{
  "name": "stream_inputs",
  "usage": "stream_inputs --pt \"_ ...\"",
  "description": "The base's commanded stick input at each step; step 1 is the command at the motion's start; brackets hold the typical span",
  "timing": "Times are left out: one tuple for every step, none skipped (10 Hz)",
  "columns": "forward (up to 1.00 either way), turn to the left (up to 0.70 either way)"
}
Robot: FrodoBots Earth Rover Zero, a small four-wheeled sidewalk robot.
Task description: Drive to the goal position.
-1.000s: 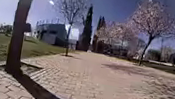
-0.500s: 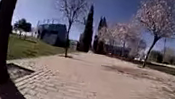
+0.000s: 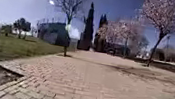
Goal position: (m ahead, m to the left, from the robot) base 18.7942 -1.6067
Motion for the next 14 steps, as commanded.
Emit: stream_inputs --pt "0.96 0.0" --pt "0.96 0.0" --pt "0.96 0.0" --pt "0.96 0.0" --pt "0.96 0.0" --pt "0.96 -0.05" --pt "0.96 -0.09" --pt "0.96 -0.13" --pt "0.96 -0.2" --pt "0.96 -0.22" --pt "0.96 -0.24" --pt "0.96 -0.25" --pt "0.96 -0.26" --pt "0.96 -0.26"
